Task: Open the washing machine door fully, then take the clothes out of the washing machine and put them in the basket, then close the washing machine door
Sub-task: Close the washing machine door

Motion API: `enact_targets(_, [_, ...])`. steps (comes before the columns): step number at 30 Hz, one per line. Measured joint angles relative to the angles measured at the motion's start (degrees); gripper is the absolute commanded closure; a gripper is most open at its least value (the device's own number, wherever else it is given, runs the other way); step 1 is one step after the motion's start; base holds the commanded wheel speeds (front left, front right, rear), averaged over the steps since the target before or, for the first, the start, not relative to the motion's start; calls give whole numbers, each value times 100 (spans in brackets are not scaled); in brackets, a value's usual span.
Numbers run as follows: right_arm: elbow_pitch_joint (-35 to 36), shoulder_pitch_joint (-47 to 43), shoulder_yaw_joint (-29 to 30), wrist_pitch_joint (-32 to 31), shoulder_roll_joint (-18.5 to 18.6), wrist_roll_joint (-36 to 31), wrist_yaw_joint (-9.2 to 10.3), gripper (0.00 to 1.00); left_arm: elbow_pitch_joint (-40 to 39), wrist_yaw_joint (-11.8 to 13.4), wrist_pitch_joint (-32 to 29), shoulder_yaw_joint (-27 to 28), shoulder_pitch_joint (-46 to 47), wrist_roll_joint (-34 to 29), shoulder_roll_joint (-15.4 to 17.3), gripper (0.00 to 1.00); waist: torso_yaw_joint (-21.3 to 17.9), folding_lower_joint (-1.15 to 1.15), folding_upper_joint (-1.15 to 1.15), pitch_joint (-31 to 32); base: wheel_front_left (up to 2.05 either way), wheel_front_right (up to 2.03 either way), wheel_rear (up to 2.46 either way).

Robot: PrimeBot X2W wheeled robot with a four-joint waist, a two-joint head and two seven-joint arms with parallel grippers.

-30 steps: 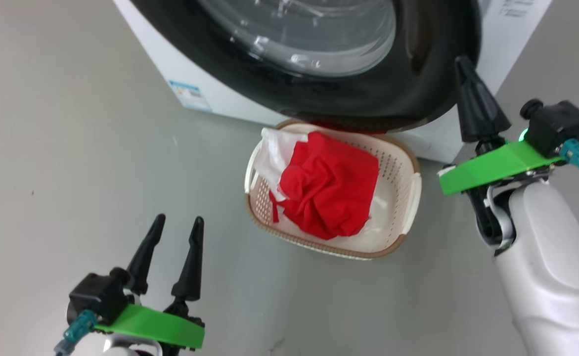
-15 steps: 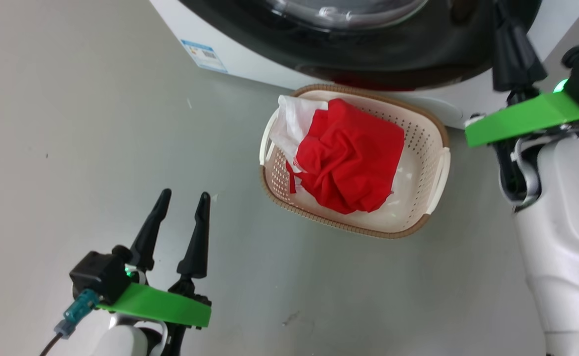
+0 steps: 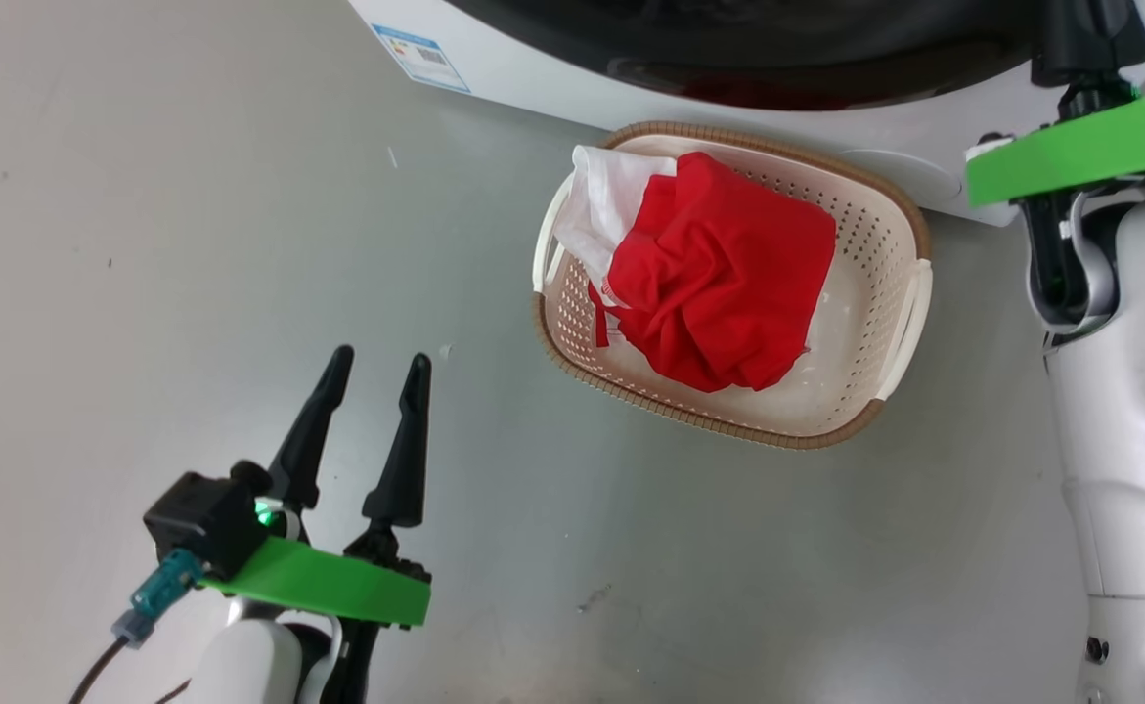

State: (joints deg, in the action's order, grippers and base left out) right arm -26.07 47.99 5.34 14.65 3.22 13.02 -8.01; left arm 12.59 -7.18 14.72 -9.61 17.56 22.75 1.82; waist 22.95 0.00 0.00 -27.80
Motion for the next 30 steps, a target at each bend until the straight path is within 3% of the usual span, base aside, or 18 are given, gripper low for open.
enact_targets(15, [-13,-8,-191,0,80,15,33,100,52,0,0,-21,99,-55,3,0,-35,0,0,216,0,0,0])
enact_targets(18, [67,-413,-375,0,96,113,47,71,92,-1,0,-11,4,-78,46,0,-89,0,0,370,0,0,0])
enact_targets(20, [122,-736,-487,0,89,153,47,45,111,-1,0,-5,-71,-111,116,0,-135,0,0,478,0,0,0])
enact_targets(21, [158,-889,-534,0,86,163,47,13,122,-1,0,3,-107,-111,154,0,-162,0,0,532,0,0,0])
enact_targets(22, [190,-1028,-572,0,75,168,47,2,127,-1,0,12,-139,-112,194,0,-190,0,0,586,0,0,0])
enact_targets(30, [431,-2248,-842,0,41,369,47,0,160,-1,0,77,-516,-169,544,0,-544,0,0,1084,0,0,0])
